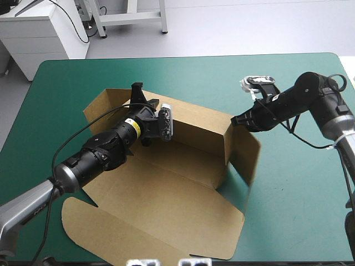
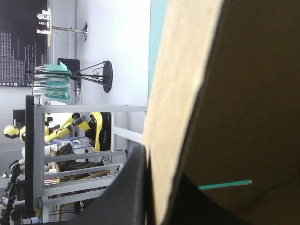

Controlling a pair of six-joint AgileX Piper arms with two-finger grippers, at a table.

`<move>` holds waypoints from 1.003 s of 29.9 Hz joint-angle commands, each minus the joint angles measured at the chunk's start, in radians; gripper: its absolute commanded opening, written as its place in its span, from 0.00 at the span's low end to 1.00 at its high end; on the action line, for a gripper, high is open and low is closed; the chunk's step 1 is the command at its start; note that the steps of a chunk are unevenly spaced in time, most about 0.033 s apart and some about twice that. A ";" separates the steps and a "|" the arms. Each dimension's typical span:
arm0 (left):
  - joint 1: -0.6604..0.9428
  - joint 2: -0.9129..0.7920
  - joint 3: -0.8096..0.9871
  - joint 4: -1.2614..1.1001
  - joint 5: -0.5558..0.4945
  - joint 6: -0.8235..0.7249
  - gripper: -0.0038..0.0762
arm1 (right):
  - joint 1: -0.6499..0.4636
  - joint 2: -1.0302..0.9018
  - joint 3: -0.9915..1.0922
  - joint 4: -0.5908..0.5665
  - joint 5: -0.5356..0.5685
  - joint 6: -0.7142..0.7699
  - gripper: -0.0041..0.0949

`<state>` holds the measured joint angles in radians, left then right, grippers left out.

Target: Fold the box

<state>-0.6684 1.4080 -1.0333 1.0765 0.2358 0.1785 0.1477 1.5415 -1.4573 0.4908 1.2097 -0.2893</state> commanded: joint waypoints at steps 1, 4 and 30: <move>-0.002 -0.028 -0.038 -0.008 -0.027 -0.049 0.04 | 0.068 -0.047 -0.020 0.084 0.042 -0.027 0.04; -0.002 -0.027 -0.038 -0.008 -0.025 -0.068 0.04 | 0.117 -0.047 -0.020 0.082 0.042 -0.034 0.04; -0.002 0.062 -0.120 -0.014 0.282 -0.189 0.04 | 0.139 -0.092 0.017 -0.108 -0.290 -0.211 0.04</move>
<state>-0.6696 1.4801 -1.1046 1.0915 0.4222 0.0781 0.2860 1.4870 -1.4387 0.3824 1.0369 -0.4618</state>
